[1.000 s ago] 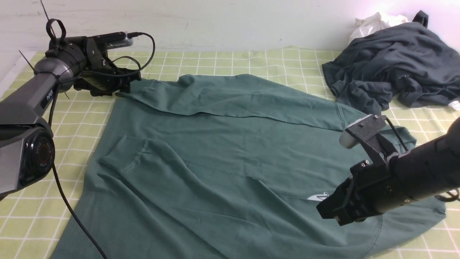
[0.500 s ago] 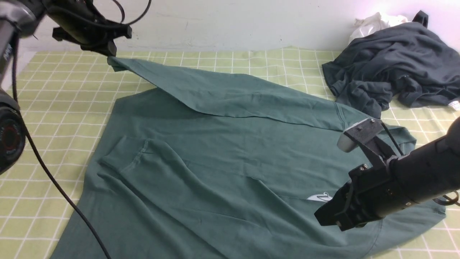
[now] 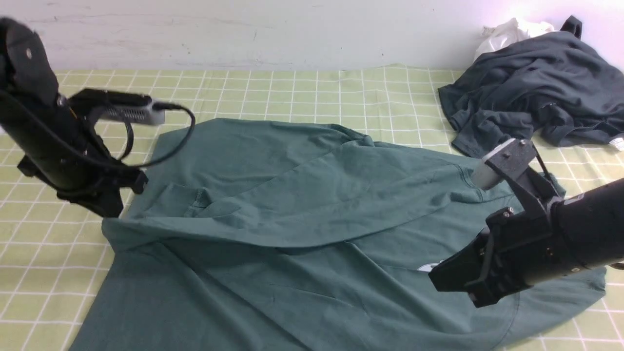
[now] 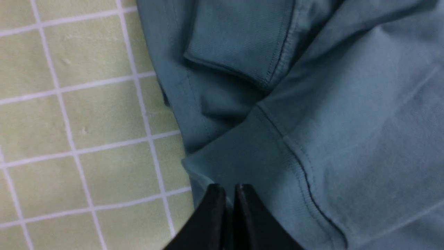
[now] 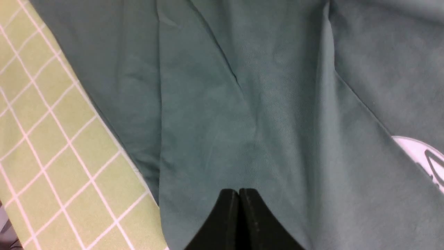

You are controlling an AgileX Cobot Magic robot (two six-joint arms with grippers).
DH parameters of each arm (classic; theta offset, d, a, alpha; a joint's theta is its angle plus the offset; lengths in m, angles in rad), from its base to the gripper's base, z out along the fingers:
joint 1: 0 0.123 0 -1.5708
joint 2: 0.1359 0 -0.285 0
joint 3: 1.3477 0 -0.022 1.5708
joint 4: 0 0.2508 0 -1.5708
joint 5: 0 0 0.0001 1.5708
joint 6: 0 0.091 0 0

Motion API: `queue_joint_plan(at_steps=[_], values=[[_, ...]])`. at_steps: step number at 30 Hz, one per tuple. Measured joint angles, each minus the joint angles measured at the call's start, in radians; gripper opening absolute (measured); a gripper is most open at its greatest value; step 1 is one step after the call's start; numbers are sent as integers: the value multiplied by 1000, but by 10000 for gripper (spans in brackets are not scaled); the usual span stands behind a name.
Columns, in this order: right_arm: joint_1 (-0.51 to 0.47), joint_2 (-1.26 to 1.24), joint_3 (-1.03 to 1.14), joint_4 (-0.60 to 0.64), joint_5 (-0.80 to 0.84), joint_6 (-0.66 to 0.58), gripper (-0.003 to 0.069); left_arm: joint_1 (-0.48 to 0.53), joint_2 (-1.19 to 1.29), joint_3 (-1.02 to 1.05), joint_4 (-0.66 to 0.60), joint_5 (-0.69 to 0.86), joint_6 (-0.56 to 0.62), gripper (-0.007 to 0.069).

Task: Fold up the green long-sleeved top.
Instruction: Use the left arm to drag and drop the cuff onto the cuff closest to the left arm, then use both arms simultaneously to clamp the lower edge of the clothing fabric

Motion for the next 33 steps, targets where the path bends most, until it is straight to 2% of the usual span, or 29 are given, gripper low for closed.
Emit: queue_joint_plan(at_steps=[2, 3, 6, 10, 13, 18, 20, 22, 23, 24, 26, 30, 33], values=[[0, 0, 0, 8, 0, -6, -16, -5, -1, 54, 0, -66, 19, 30], [0, 0, 0, 9, 3, -9, -16, -11, -1, 94, 0, -119, 47, 58], [0, 0, 0, 11, 13, -20, -16, -14, -5, 113, 0, -150, 78, 154], [0, 0, 0, 11, 40, -41, -16, -16, -59, 114, -12, -84, 103, 308], [0, 0, 0, 15, 65, -50, -16, -48, -173, 136, -30, -13, 160, 363], [0, -1, 0, 36, 69, -54, -16, -108, -311, 257, -26, 3, 309, 375], [0, -2, 0, 38, 81, -54, -16, -131, -350, 393, 34, -15, 461, 375], [0, -6, 0, 38, 86, -54, -16, -132, -353, 484, 91, -59, 552, 375], [0, -8, 0, 38, 87, -54, -16, -132, -353, 494, 104, -64, 561, 375], [0, -15, 0, 38, 87, -55, -16, -133, -353, 560, 152, -99, 639, 375], [0, -20, 0, 38, 88, -57, -16, -136, -353, 609, 172, -128, 727, 375], [0, -20, 0, 39, 90, -57, -13, -140, -340, 651, 173, -183, 846, 375], [0, -20, 0, 42, 96, -57, -13, -140, -286, 667, 189, -214, 887, 374]])
